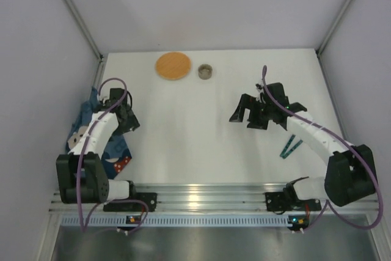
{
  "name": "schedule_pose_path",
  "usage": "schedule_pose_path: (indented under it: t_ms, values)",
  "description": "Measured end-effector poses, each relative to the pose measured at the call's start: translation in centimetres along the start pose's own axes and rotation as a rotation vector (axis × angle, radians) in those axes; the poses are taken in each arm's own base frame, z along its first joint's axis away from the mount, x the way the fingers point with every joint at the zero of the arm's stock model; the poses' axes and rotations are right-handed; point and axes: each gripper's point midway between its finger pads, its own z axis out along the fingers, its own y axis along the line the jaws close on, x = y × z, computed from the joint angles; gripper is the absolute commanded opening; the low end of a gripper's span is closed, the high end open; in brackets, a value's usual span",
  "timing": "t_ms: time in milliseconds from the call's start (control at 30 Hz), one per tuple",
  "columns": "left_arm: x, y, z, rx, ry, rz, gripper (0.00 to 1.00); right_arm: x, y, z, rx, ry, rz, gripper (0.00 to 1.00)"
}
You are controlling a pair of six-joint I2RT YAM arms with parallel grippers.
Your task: Set the dinner table for one person
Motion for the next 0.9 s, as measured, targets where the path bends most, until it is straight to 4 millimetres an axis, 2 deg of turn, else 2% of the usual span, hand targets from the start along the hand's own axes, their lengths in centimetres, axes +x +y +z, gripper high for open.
schedule_pose_path:
  t_ms: [133,200,267,300,400,467,567,667,800,900]
  values:
    - [0.2,0.9,3.5,-0.015,0.050,-0.060,0.91,0.8,0.6,-2.2,-0.017,-0.021,-0.025,1.00]
    - [0.7,1.3,5.2,-0.017,0.082,-0.075,0.85,1.4,0.5,-3.0,-0.011,-0.020,-0.037,1.00]
    - [1.1,1.2,6.6,-0.015,0.113,-0.076,0.72,1.8,0.1,-3.4,0.003,-0.009,-0.050,1.00]
    - [1.3,1.1,7.2,-0.010,0.130,-0.075,0.56,2.0,-0.1,-3.4,0.012,-0.002,-0.055,1.00]
    - [0.7,0.1,8.2,0.027,0.138,-0.087,0.41,2.9,-1.1,-3.3,0.045,0.026,-0.063,1.00]
    - [0.4,-0.3,8.4,0.048,0.140,-0.093,0.35,3.3,-1.7,-3.1,0.065,0.047,-0.067,1.00]
    - [-0.2,-0.8,8.8,0.066,0.136,-0.100,0.00,3.6,-2.4,-2.6,0.088,0.074,-0.078,1.00]
    - [-1.1,-1.3,9.2,0.074,0.140,-0.094,0.00,4.0,-3.1,-2.4,0.116,0.105,-0.092,1.00]
    - [-1.9,-2.7,9.1,0.114,0.137,-0.084,0.00,3.0,-3.3,-3.0,0.135,0.097,-0.114,1.00]
    - [-1.5,-5.1,8.3,0.145,0.125,-0.024,0.00,1.6,-3.6,-4.0,0.151,0.052,-0.118,1.00]
